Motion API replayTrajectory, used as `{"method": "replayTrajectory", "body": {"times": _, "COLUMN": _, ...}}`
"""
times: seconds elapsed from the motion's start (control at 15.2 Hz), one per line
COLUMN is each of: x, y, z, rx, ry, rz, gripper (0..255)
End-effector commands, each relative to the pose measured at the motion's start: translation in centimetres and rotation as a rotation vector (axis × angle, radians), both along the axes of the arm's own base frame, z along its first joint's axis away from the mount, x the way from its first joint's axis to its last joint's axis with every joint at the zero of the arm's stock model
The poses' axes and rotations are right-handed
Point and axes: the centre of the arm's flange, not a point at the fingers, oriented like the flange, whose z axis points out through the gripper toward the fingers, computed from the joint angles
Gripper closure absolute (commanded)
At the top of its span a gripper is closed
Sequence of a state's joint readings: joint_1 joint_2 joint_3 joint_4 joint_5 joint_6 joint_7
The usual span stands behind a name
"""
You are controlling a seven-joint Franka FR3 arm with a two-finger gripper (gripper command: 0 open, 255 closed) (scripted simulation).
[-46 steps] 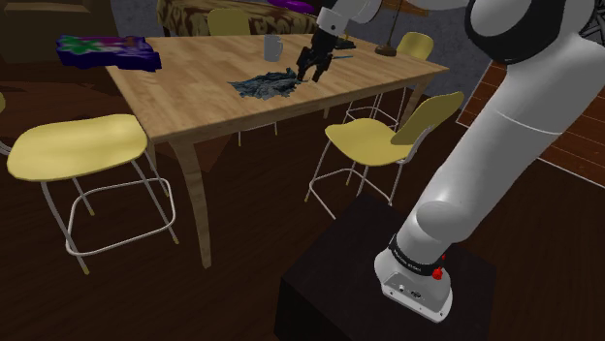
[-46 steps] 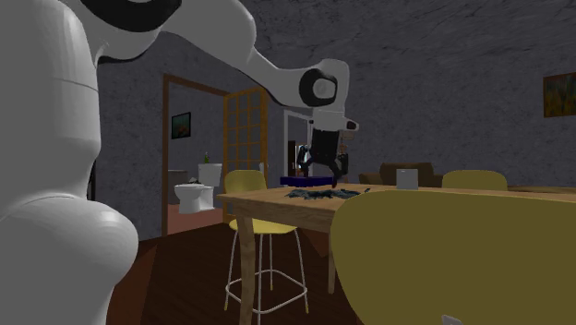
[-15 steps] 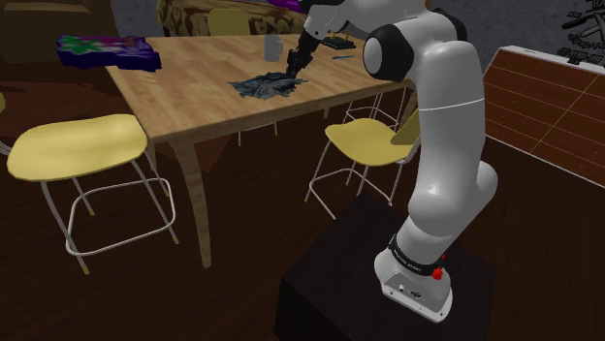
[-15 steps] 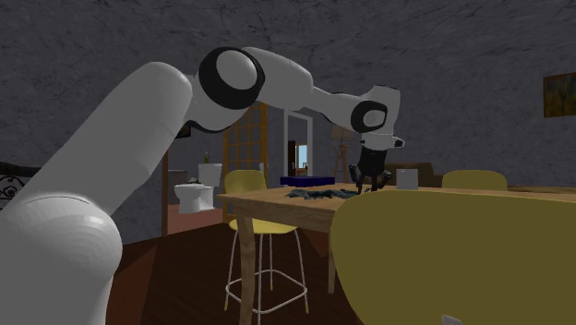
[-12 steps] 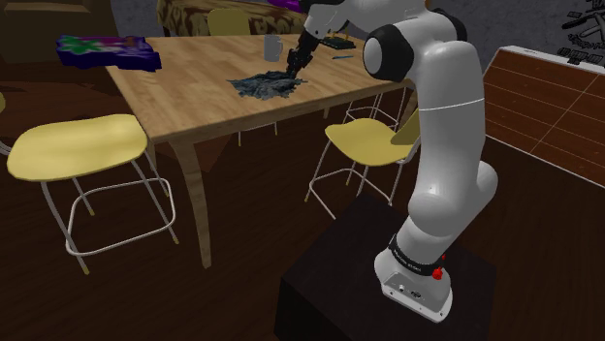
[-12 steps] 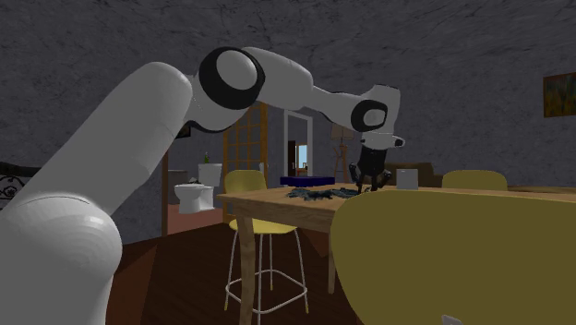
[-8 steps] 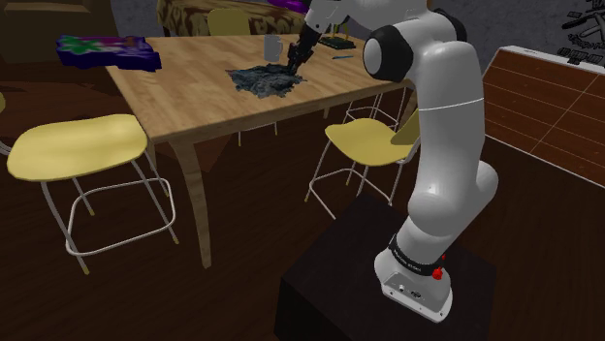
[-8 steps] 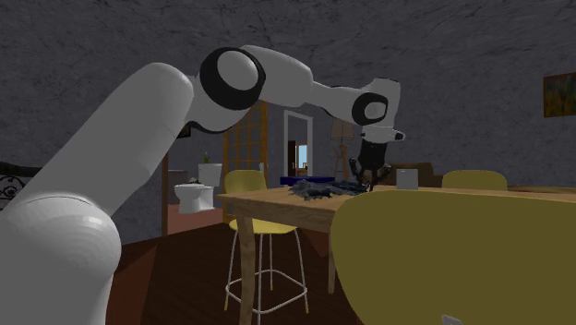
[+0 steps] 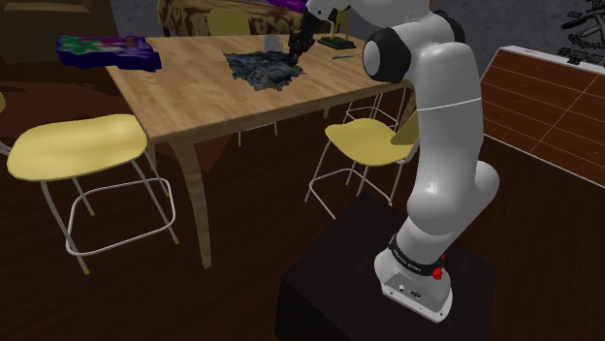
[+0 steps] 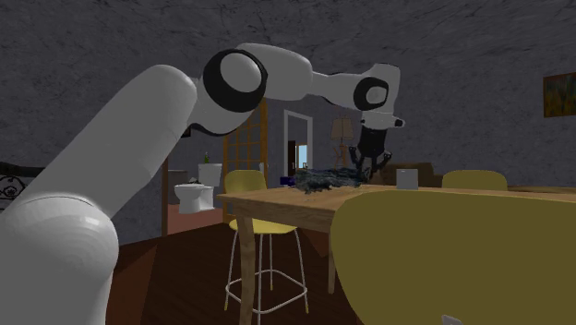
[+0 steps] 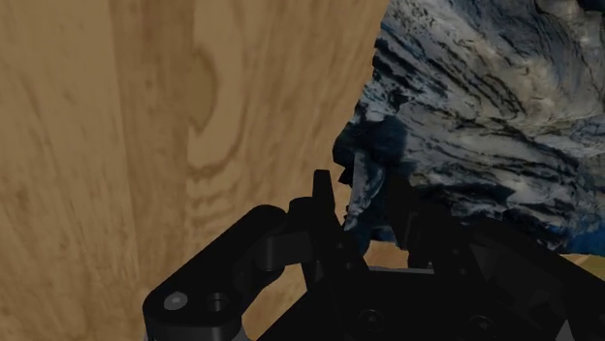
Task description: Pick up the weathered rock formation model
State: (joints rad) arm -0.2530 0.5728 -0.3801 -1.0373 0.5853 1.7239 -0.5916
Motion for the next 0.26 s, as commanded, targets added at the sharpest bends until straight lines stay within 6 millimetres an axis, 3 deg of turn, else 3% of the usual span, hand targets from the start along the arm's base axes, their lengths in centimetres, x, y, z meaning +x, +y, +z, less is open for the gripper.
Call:
{"method": "replayTrajectory", "body": {"times": 0.0, "x": -0.05, "y": -0.05, "z": 1.09, "rx": 0.0, "ry": 0.0, "rz": 0.0, "gripper": 255}}
{"method": "replayTrajectory", "body": {"times": 0.2, "x": -0.05, "y": -0.05, "z": 1.7, "rx": 0.0, "ry": 0.0, "rz": 0.0, "gripper": 255}}
